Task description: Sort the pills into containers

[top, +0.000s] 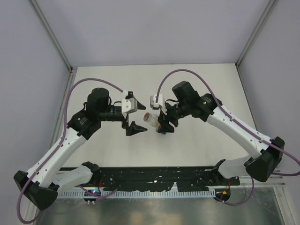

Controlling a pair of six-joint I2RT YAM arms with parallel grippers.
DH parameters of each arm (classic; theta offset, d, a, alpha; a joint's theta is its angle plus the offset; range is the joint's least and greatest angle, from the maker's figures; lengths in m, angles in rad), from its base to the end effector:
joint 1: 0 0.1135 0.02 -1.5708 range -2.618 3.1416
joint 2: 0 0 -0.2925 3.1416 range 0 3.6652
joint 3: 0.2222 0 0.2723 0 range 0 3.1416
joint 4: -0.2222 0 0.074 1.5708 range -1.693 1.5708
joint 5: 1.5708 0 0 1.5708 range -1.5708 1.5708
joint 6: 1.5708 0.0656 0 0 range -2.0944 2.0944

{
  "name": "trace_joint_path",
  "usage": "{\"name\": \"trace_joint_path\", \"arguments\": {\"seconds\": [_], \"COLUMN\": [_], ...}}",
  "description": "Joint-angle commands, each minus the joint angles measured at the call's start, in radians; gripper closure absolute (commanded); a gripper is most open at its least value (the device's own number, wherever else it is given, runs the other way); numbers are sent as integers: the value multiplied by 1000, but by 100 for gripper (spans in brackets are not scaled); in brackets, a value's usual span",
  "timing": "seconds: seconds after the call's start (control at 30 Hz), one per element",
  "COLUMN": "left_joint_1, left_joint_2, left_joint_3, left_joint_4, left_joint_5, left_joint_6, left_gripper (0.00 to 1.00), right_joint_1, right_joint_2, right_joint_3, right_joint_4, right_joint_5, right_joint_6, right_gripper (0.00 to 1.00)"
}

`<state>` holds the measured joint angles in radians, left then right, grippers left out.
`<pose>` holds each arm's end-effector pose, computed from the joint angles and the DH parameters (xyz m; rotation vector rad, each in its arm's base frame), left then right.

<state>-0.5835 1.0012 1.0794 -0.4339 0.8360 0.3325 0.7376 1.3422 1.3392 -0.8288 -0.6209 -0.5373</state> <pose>0.1676 -0.1690 0.3993 1.3189 1.3945 -0.9678 0.2003 0.2335 0.3635 -1.6270 1.7082 0.8379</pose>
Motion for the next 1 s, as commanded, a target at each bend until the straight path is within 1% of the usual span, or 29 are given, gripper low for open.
{"name": "trace_joint_path", "arguments": {"seconds": [0.0,0.1,0.17,0.4,0.5,0.6,0.7,0.73,0.77,0.87,0.97], "left_joint_1": [-3,-3,-3,-7,-6,-7,-6,-7,-7,-7,-6], "left_joint_2": [28,46,54,80,93,102,108,111,111,116,131], "left_joint_3": [-7,-6,0,-1,-3,-9,-16,-16,-18,-15,4], "left_joint_4": [95,124,133,130,155,207,268,279,287,281,235], "left_joint_5": [75,101,115,127,123,91,2,-41,-84,-204,-294], "left_joint_6": [71,37,19,-16,-78,-182,-352,-399,-456,-610,-739], "left_gripper": [0,5,10,32,44,59,88,96,100,100,100], "right_joint_1": [0,2,0,0,0,0,0,0,0,2,0], "right_joint_2": [5,2,0,-3,-6,-14,-18,-21,-25,-25,-18], "right_joint_3": [57,49,45,41,34,22,17,14,14,14,18], "right_joint_4": [-27,-30,-30,-21,9,42,85,91,109,137,158], "right_joint_5": [-94,-99,-99,-85,-50,15,88,123,160,217,279], "right_joint_6": [-36,-38,-39,-32,-10,13,43,49,63,82,102], "right_gripper": [94,94,94,94,94,94,94,94,94,94,94]}}
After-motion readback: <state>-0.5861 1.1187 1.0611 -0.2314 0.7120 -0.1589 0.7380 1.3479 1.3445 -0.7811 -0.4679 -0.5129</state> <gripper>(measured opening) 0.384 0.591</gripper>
